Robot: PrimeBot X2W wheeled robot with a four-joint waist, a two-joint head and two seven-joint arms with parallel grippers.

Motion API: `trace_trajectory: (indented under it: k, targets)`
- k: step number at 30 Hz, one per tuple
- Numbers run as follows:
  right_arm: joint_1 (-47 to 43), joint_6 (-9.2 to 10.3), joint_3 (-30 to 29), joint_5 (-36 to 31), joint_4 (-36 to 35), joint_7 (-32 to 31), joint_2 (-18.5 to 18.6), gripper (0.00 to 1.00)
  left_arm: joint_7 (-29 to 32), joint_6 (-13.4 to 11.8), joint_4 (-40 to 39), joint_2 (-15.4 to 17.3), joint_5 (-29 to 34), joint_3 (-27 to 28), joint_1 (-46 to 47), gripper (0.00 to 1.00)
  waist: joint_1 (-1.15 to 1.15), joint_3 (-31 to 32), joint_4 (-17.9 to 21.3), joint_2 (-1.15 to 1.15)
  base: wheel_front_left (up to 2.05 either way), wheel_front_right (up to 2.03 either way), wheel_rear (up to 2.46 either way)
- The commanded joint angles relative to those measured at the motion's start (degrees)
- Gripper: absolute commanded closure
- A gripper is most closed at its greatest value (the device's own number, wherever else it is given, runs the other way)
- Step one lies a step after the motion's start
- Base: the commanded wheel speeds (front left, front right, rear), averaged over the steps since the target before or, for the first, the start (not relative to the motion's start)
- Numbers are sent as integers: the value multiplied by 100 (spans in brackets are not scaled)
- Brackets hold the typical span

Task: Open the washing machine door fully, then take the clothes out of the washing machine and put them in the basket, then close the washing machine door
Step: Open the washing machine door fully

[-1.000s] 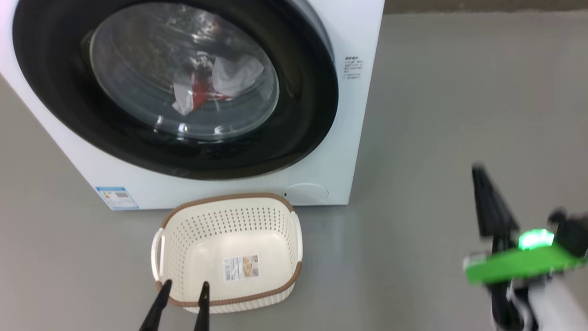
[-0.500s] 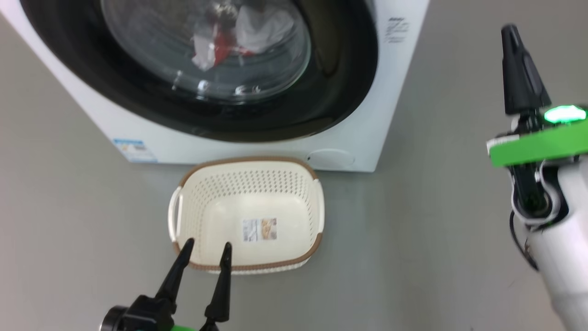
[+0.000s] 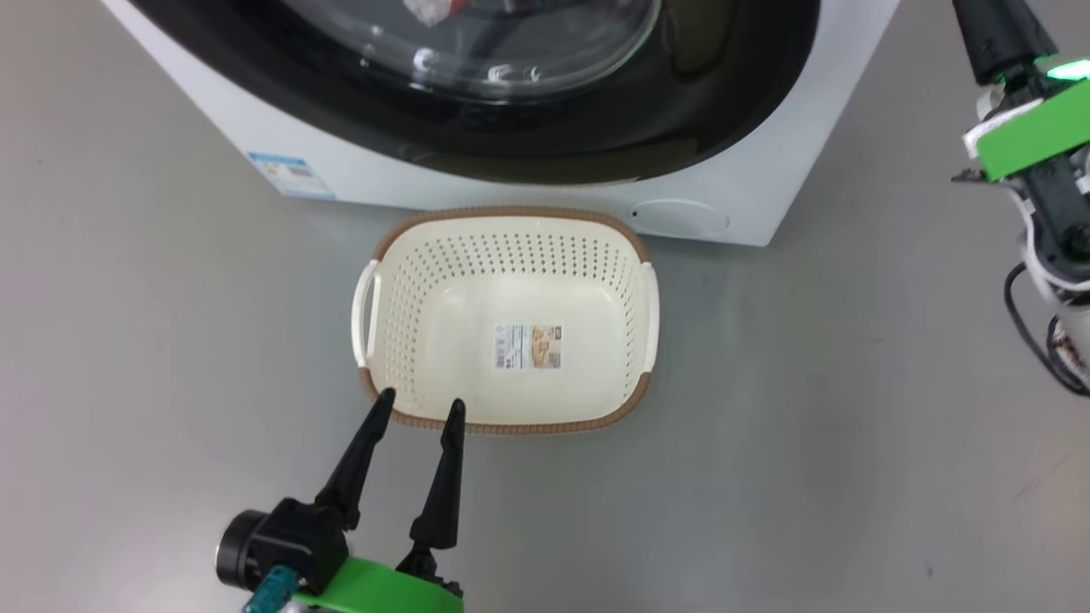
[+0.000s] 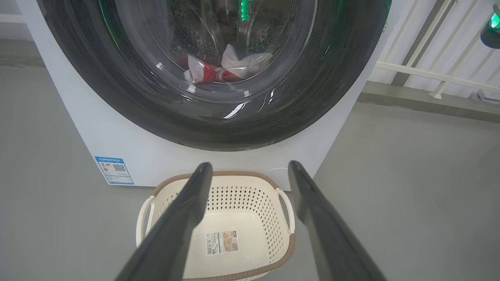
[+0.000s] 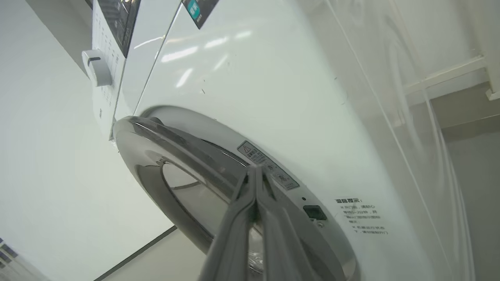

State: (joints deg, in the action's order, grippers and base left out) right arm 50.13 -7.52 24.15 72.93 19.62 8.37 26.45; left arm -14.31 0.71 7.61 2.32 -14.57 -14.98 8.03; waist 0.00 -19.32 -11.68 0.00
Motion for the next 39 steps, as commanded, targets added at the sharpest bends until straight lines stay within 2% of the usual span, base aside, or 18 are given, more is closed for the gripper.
trace_trajectory:
  k: [1, 10, 17, 21, 29, 39]
  targets:
    - [137, 3, 88, 292, -205, -161, 92, 100, -69, -62, -152, 55, -60, 136, 145, 0, 0, -294, -224, 0, 0, 0, 0]
    - [701, 3, 40, 1815, -337, -1458, 510, 100, -69, -113, -153, 55, -210, -100, 349, 0, 0, -664, -408, 0, 0, 0, 0]
    - [1046, 3, -172, 2481, -104, -2529, 503, 100, -69, -153, -167, 55, -317, -187, 452, 0, 0, -860, -488, 0, 0, 0, 0]
    - [1208, 3, -217, 2547, 129, -2943, 466, 100, -69, -167, -165, 55, -354, -240, 486, 0, 0, -923, -514, 0, 0, 0, 0]
    - [1451, 3, -290, 2364, 341, -3253, 275, 100, -69, -180, -172, 55, -411, -289, 575, 0, 0, -1038, -542, 0, 0, 0, 0]
    - [1118, 3, -370, 2355, 199, -3578, 109, 100, -69, -191, -128, 55, -418, -265, 566, 0, 0, -891, -487, 0, 0, 0, 0]
